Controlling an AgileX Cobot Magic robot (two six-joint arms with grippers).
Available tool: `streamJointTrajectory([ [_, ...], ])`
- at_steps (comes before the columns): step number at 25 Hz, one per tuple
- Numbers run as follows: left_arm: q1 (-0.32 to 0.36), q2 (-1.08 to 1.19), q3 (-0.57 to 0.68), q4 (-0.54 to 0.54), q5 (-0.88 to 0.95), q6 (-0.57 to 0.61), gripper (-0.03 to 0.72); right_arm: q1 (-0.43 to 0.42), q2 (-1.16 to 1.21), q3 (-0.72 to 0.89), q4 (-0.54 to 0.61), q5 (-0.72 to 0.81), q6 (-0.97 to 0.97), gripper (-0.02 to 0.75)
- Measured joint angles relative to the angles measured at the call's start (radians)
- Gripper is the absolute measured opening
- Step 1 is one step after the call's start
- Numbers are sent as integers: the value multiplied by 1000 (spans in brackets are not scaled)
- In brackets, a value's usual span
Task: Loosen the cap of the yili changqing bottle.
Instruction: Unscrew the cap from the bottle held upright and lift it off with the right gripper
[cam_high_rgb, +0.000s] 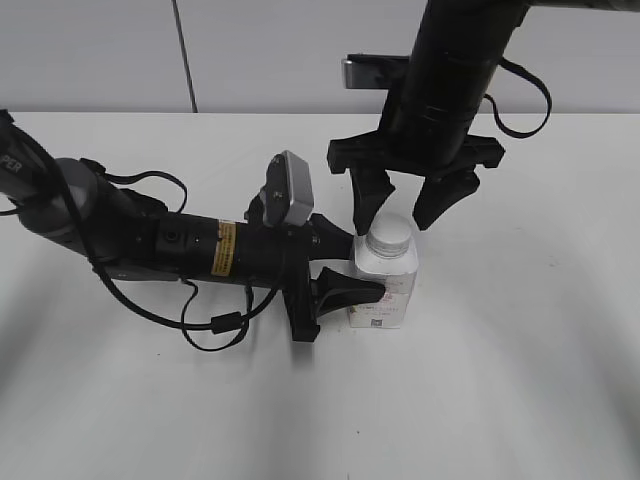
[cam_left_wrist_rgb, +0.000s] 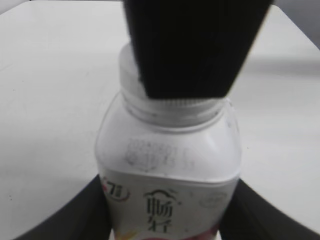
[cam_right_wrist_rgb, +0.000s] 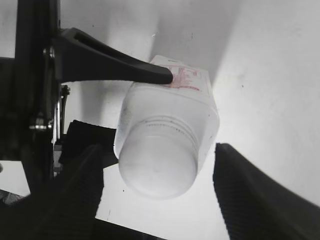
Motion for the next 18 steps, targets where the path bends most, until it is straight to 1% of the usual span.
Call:
streamJointTrajectory([
  [7,0,0,0,0,0,0,377,0,8,0,-3,-6,10,532],
  [9,0,0,0,0,0,0,377,0,16,0,-3,2,11,519],
  [12,0,0,0,0,0,0,377,0,20,3,-7,5,13,480],
  [16,0,0,0,-1,0,0,377,0,20,3,-4,5,20,396],
  [18,0,0,0,-1,0,0,377,0,20,3,-3,5,20,392],
])
